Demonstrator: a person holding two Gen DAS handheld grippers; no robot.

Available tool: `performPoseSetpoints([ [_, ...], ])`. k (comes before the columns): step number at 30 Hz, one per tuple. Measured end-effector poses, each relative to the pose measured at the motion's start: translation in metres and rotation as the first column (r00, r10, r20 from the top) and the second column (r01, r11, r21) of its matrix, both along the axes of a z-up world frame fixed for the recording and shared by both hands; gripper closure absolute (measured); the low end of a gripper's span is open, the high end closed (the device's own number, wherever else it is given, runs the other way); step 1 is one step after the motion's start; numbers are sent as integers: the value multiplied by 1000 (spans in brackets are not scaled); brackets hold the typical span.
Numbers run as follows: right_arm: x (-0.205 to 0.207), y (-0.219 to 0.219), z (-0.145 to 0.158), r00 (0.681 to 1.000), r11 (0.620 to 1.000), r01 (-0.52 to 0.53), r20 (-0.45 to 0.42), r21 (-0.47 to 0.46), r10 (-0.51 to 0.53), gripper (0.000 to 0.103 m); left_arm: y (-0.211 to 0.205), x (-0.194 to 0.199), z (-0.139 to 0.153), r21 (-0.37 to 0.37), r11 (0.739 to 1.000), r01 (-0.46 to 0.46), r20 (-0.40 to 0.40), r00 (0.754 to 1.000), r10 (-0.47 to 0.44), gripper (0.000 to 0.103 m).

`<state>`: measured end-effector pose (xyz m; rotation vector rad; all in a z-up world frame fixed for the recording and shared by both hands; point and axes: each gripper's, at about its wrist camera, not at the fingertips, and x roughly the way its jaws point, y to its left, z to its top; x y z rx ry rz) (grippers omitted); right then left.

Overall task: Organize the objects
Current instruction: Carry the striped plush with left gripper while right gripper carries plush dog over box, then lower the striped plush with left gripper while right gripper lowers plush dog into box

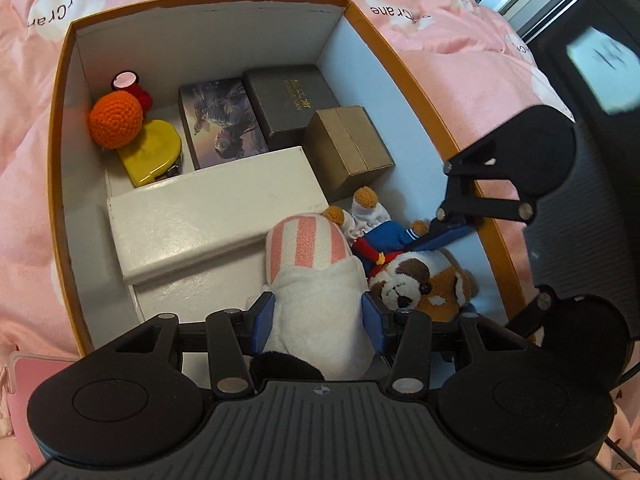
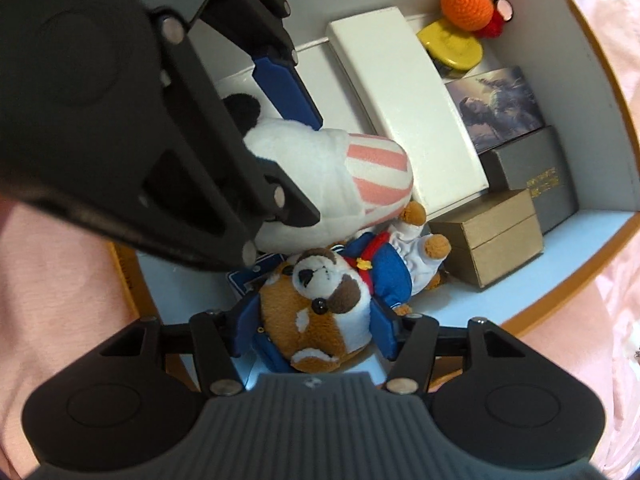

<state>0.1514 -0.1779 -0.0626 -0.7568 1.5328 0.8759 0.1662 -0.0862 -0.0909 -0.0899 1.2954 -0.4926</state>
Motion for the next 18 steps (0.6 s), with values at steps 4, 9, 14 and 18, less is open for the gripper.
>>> performPoseSetpoints([
  [4, 3, -1, -6, 1000, 1000, -1, -17, -5, 1, 40, -3, -2, -2, 10, 1000, 4, 1, 1000, -4, 49],
  [9, 1, 0, -1, 1000, 1000, -7, -7, -5, 7, 38, 7, 1, -3, -33, 999, -12, -55, 998, 10, 49],
  [14, -1, -2, 14, 999, 1000, -3, 35, -6, 4, 31, 13, 5, -8, -74, 996, -44, -110, 993, 36, 50],
  [18, 2, -7, 23, 998, 1000, 20, 52, 3, -20, 36, 4, 8, -11, -36, 998, -59, -90, 994, 56, 49],
])
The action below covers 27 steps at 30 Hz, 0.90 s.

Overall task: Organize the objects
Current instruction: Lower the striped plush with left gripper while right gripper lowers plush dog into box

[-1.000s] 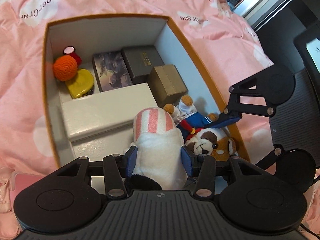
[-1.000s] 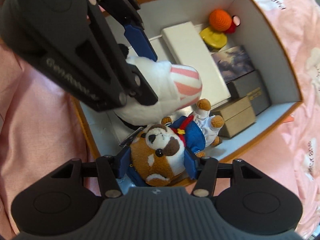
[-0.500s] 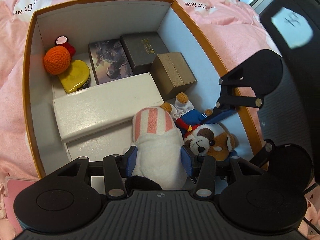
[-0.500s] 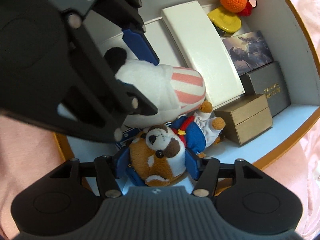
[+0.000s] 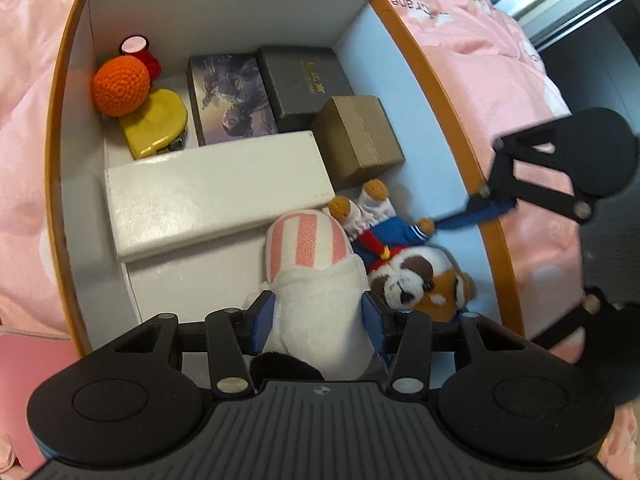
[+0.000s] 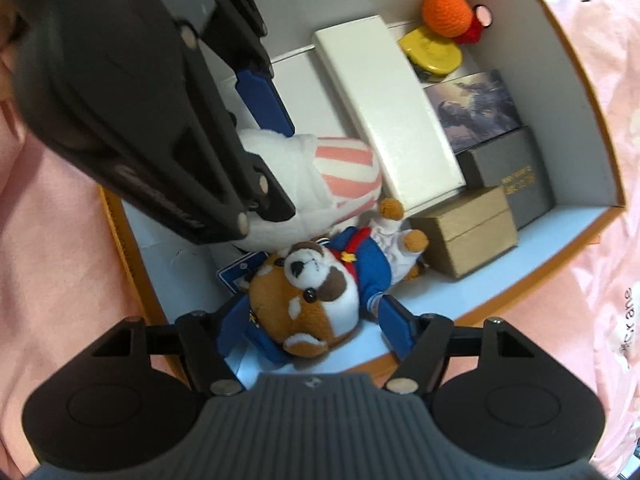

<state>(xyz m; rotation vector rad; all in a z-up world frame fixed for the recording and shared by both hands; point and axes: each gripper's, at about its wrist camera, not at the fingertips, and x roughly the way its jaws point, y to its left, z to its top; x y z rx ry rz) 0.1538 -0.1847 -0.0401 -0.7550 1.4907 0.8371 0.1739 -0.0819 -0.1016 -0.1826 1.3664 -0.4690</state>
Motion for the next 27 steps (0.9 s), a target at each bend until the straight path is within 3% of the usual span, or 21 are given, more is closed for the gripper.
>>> performPoseSetpoints([
  [4, 1, 5, -6, 999, 999, 44, -2, 1, -44, 52, -14, -5, 2, 62, 998, 25, 55, 998, -28, 48],
  [8, 1, 4, -10, 997, 997, 81, -7, 14, -81, 52, -6, -7, 9, 72, 997, 21, 55, 998, -25, 50],
  [13, -1, 3, -7, 994, 994, 107, 8, 27, -107, 53, -7, -17, 29, 287, 956, 53, 132, 987, -94, 54],
  [16, 1, 2, -7, 992, 991, 128, 15, 36, -129, 55, -17, -18, 23, 330, 941, 76, 129, 984, -125, 54],
  [19, 1, 0, -8, 989, 988, 147, 18, 42, -148, 55, -23, -18, 21, 297, 952, 75, 137, 983, -120, 52],
  [22, -1, 1, -11, 988, 987, 154, 13, 51, -155, 55, -15, -14, 22, 175, 983, 57, 106, 991, -76, 51],
  [25, -5, -1, -9, 985, 984, 168, 23, 56, -169, 55, -7, -14, 30, 81, 996, 26, 114, 993, -35, 45],
  [27, -4, -1, -8, 983, 982, 180, 26, 63, -182, 55, 1, -13, 36, -27, 999, 23, 81, 997, -20, 43],
])
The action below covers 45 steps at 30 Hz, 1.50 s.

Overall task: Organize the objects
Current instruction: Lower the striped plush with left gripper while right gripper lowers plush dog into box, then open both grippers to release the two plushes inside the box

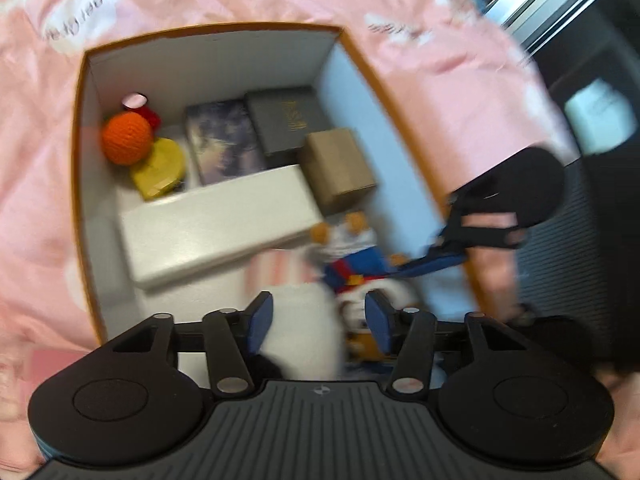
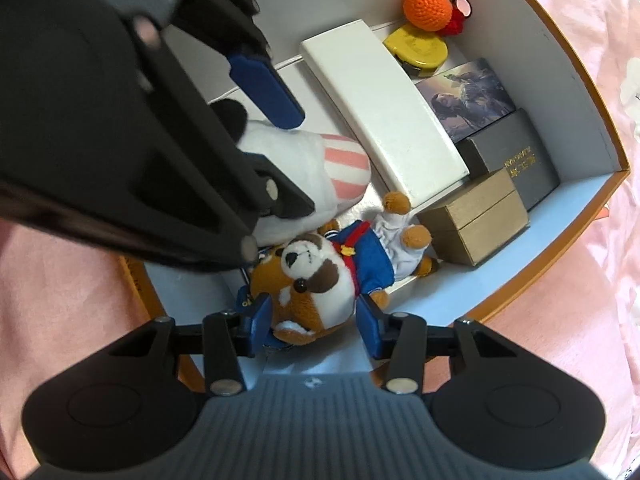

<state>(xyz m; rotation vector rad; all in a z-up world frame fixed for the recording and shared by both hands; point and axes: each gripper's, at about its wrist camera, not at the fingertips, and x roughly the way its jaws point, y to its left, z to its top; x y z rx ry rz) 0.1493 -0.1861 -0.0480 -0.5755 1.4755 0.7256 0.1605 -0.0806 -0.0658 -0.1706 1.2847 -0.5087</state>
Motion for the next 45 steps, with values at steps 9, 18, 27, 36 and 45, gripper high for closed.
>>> performPoseSetpoints([
  [9, -2, -1, 14, 999, 998, 42, 31, 55, -44, 55, 11, -19, 25, 138, 987, 81, 91, 991, -94, 45],
  [18, 3, 20, 24, 978, 948, 207, -15, 243, -210, 69, 34, -25, 33, 218, 970, 108, 183, 972, -149, 61],
  [27, 8, 41, 20, 974, 947, 211, 28, 241, -225, 80, 23, -35, 21, 357, 879, 317, 188, 897, -400, 63],
  [36, 24, 37, -7, 968, 965, 226, 78, 134, -237, 82, 12, -33, 5, 431, 772, 467, 130, 815, -565, 60],
  [45, 24, 30, -17, 969, 970, 221, 93, 105, -230, 86, -9, -24, -15, 486, 699, 525, 22, 792, -610, 56],
])
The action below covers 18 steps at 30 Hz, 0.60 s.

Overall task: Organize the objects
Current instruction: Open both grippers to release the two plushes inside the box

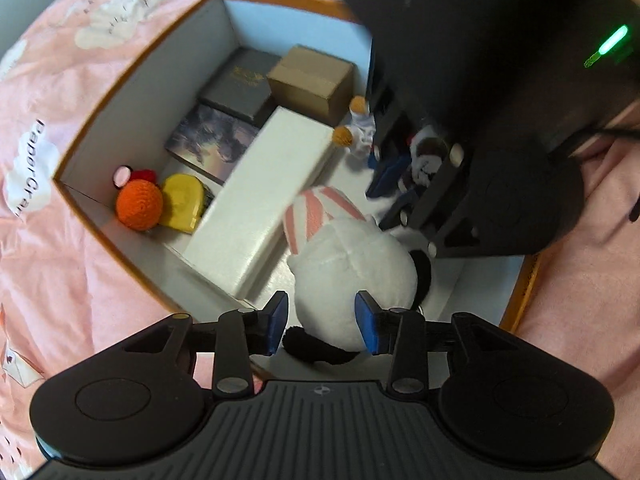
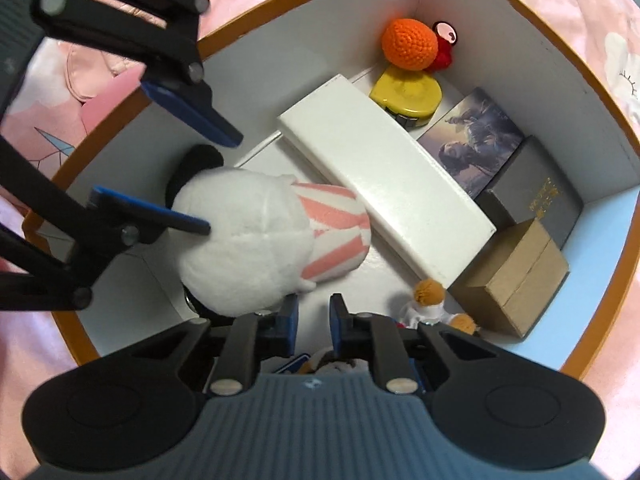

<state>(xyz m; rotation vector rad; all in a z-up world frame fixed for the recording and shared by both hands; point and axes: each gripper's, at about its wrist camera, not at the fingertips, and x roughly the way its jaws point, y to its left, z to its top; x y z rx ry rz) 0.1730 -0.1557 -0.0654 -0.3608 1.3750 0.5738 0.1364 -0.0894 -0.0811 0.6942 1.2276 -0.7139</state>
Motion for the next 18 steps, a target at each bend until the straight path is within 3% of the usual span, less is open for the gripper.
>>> performPoseSetpoints([
  [7, -5, -19, 22, 1000, 1000, 9, 19, -1, -9, 84, -10, 12, -8, 15, 999, -45, -46, 998, 46, 52],
  [11, -8, -27, 25, 999, 997, 40, -4, 67, -39, 84, -13, 19, -17, -37, 995, -97, -165, 982, 90, 41],
  [14, -12, -28, 26, 999, 997, 42, 9, 57, -43, 84, -14, 21, -23, -69, 989, -132, -173, 978, 119, 35],
  [18, -15, -32, 27, 999, 997, 51, 15, 59, -52, 84, -9, 22, -20, -111, 972, -207, -198, 963, 182, 43],
])
